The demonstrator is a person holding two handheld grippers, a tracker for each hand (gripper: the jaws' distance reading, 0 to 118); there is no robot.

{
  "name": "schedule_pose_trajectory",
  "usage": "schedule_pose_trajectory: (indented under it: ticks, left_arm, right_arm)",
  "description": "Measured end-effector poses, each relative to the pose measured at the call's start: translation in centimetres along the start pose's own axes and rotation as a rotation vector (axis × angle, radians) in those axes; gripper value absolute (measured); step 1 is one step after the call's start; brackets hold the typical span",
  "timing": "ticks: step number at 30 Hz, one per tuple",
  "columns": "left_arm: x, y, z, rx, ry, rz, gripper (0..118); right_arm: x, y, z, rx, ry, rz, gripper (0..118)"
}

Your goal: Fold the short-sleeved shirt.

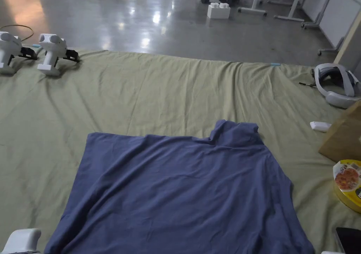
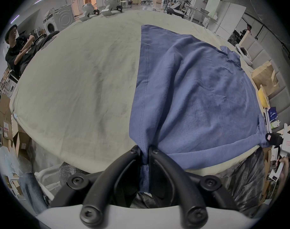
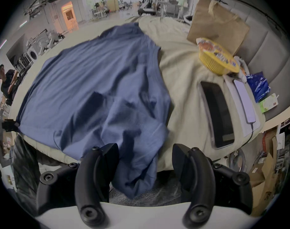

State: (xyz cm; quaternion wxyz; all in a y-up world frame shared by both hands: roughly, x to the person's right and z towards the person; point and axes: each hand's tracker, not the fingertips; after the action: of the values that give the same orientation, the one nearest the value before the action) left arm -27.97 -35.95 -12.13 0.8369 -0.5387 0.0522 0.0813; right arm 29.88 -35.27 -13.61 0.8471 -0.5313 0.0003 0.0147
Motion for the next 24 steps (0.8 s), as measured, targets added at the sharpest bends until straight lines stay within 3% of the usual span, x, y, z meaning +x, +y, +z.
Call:
schedule_pose_trajectory:
  ticks: [7, 9, 10, 13, 17, 24]
  left_arm:
    - [0.3, -0.2, 0.1, -0.01, -0.009, -0.008, 11]
    - [0.2, -0.3, 0.2, -0.012, -0.011, -0.008, 11]
    - [0.2, -0.3, 0.2, -0.012, -0.013, -0.007, 11]
    - [0.2, -0.3, 0.2, -0.014, -0.013, -0.012, 11]
    - [0.0, -2.1, 0.4, -0.014, -0.019, -0.021, 11]
    - [0.8, -3.0, 2.6, 0.042, -0.058, 0.005, 11]
  right_arm:
    - [-1.2, -0.1, -2.5, -0.027, -0.004, 0.012, 64]
    - [-1.4, -0.1, -2.3, -0.017, -0.026, 0.036, 40]
    - [-1.3, 0.0, -2.2, -0.008, -0.067, 0.052, 19]
    - [-0.7, 0.0, -1.5, -0.015, -0.042, 0.057, 6]
    - [-1.3, 0.0, 0.0, -0.002, -0.125, 0.168, 5]
    - [-1.6, 0.5, 1.7, 0.064, -0.168, 0.175, 5]
